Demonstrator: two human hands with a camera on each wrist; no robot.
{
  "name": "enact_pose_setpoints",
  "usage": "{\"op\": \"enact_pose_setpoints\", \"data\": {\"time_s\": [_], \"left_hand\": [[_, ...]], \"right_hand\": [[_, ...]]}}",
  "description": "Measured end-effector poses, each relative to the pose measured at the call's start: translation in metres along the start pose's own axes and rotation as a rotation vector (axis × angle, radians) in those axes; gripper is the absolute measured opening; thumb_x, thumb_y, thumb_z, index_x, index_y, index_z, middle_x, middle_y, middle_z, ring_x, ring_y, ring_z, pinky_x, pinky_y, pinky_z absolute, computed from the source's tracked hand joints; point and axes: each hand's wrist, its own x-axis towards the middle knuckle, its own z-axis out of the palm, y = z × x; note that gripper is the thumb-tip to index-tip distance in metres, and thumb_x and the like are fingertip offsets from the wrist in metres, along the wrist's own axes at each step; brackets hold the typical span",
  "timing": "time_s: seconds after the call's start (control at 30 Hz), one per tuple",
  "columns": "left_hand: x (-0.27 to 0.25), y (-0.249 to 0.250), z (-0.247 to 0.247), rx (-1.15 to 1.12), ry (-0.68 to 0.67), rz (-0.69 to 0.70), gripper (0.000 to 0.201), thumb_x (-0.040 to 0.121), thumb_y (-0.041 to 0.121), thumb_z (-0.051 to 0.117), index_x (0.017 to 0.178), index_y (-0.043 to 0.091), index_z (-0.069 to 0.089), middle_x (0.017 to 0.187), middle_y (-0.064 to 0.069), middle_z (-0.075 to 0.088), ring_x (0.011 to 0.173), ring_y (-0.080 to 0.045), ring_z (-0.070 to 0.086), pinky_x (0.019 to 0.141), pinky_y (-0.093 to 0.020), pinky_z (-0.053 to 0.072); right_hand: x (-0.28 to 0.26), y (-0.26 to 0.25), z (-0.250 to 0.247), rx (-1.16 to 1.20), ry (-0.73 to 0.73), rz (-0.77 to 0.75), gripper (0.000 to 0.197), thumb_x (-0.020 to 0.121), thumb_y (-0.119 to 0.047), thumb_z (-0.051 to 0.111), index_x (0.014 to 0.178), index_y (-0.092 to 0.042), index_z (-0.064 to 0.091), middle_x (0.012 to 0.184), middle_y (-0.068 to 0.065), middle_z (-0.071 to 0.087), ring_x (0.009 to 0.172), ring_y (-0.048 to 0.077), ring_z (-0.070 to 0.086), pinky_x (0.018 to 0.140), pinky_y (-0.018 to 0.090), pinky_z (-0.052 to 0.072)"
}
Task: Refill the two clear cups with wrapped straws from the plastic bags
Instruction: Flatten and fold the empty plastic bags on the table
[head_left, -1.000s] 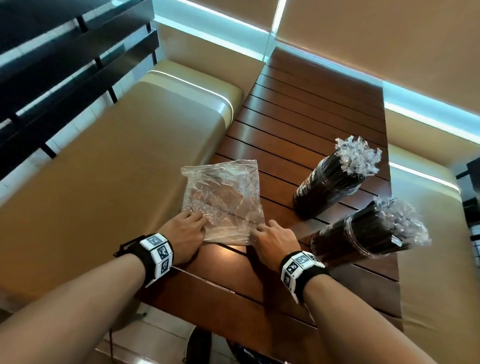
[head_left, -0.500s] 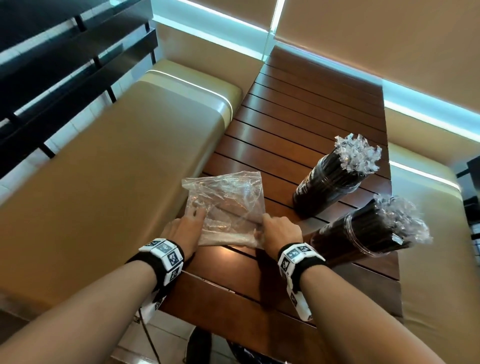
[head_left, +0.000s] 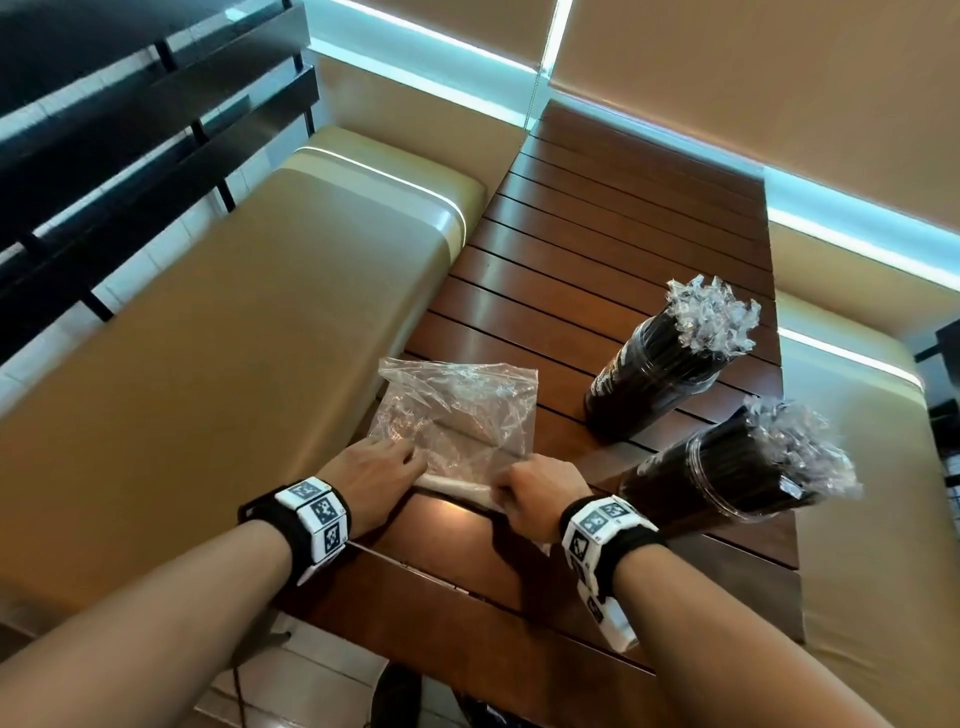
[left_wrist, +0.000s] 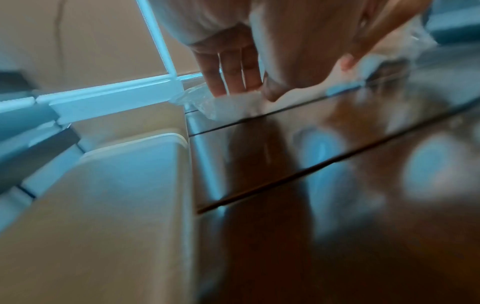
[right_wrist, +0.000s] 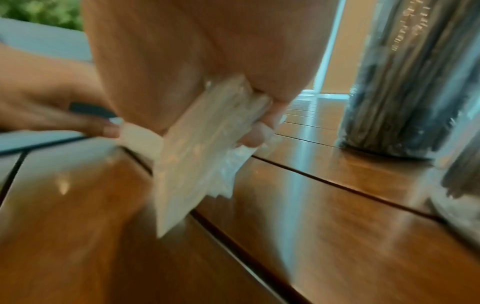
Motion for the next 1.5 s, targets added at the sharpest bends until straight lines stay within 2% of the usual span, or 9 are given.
{"op": "enact_pose_setpoints", "data": {"time_s": [0.1, 0.23, 0.5, 0.67, 0.83, 0.97, 1.1, 1.27, 1.5], "left_hand": [[0.005, -0.001, -0.004, -0.248, -0.062, -0.226, 0.037, 0.079, 0.005, 0.054, 0.113, 0.02, 0.051, 0.102, -0.001, 0.057, 0.086, -0.025, 0.062, 0.066, -0.03, 0.04], [0.012, -0.018, 0.005, -0.449, -0.203, -0.336, 0.014, 0.086, 0.014, 0.04, 0.095, 0.025, 0.04, 0.101, -0.008, 0.061, 0.086, -0.029, 0.057, 0.075, -0.036, 0.048], [0.015, -0.014, 0.003, -0.233, -0.068, -0.313, 0.037, 0.082, 0.013, 0.053, 0.117, 0.022, 0.05, 0.115, -0.005, 0.05, 0.102, -0.029, 0.055, 0.08, -0.034, 0.043], [0.004, -0.009, 0.004, 0.0, 0.072, 0.082, 0.031, 0.079, 0.048, 0.059, 0.099, 0.026, 0.065, 0.102, 0.001, 0.063, 0.087, -0.02, 0.062, 0.077, -0.038, 0.05], [0.009, -0.004, -0.001, -0.125, -0.11, 0.074, 0.067, 0.089, 0.074, 0.028, 0.111, 0.022, 0.064, 0.114, 0.003, 0.056, 0.102, -0.017, 0.057, 0.095, -0.033, 0.045], [0.019, -0.005, 0.002, -0.401, -0.013, -0.024, 0.022, 0.098, 0.021, 0.043, 0.098, 0.012, 0.064, 0.103, -0.002, 0.053, 0.09, -0.021, 0.056, 0.083, -0.031, 0.047], [0.03, -0.01, 0.003, -0.48, -0.055, -0.168, 0.013, 0.093, 0.01, 0.046, 0.086, 0.012, 0.056, 0.098, -0.001, 0.045, 0.082, -0.019, 0.052, 0.075, -0.028, 0.045], [0.039, -0.01, -0.003, -0.453, -0.081, -0.253, 0.016, 0.098, 0.022, 0.048, 0.095, 0.011, 0.059, 0.105, 0.002, 0.041, 0.076, -0.013, 0.048, 0.066, -0.022, 0.036], [0.026, -0.008, -0.004, -0.068, 0.071, 0.078, 0.036, 0.083, 0.054, 0.05, 0.095, 0.024, 0.065, 0.106, -0.001, 0.059, 0.096, -0.023, 0.058, 0.086, -0.043, 0.049]], "right_hand": [[0.003, 0.004, -0.012, 0.081, 0.005, 0.078, 0.022, 0.093, -0.043, 0.046, 0.107, -0.031, 0.057, 0.1, 0.003, 0.065, 0.092, 0.03, 0.064, 0.071, 0.033, 0.048], [0.0, -0.003, -0.012, -0.146, 0.212, -0.204, 0.059, 0.084, -0.065, 0.054, 0.129, -0.029, 0.039, 0.121, 0.0, 0.052, 0.096, 0.022, 0.057, 0.061, 0.036, 0.05], [0.013, -0.01, 0.003, -0.123, 0.165, -0.057, 0.028, 0.09, -0.023, 0.052, 0.117, -0.022, 0.056, 0.111, -0.003, 0.062, 0.1, 0.024, 0.053, 0.059, 0.032, 0.04], [0.022, -0.003, -0.015, 0.159, -0.189, 0.208, 0.034, 0.086, -0.042, 0.048, 0.104, -0.024, 0.069, 0.101, 0.008, 0.067, 0.087, 0.029, 0.064, 0.075, 0.033, 0.051], [0.021, 0.0, -0.028, 0.15, -0.423, 0.321, 0.042, 0.096, -0.027, 0.04, 0.129, -0.007, 0.057, 0.133, 0.017, 0.057, 0.116, 0.032, 0.057, 0.093, 0.032, 0.047], [0.014, 0.003, -0.028, 0.164, -0.135, 0.226, 0.046, 0.091, -0.046, 0.042, 0.134, -0.031, 0.048, 0.125, 0.001, 0.06, 0.105, 0.026, 0.062, 0.088, 0.037, 0.052], [0.009, -0.003, -0.014, -0.086, 0.153, -0.147, 0.057, 0.085, -0.061, 0.053, 0.13, -0.028, 0.039, 0.125, -0.001, 0.049, 0.108, 0.02, 0.053, 0.072, 0.037, 0.056], [0.011, -0.004, -0.003, -0.142, 0.175, -0.099, 0.029, 0.09, -0.021, 0.051, 0.119, -0.019, 0.056, 0.123, 0.001, 0.059, 0.113, 0.025, 0.05, 0.069, 0.036, 0.052], [0.025, 0.002, -0.012, 0.269, -0.051, 0.203, 0.034, 0.077, -0.031, 0.043, 0.102, -0.024, 0.065, 0.105, 0.0, 0.068, 0.101, 0.027, 0.064, 0.087, 0.037, 0.053]]}}
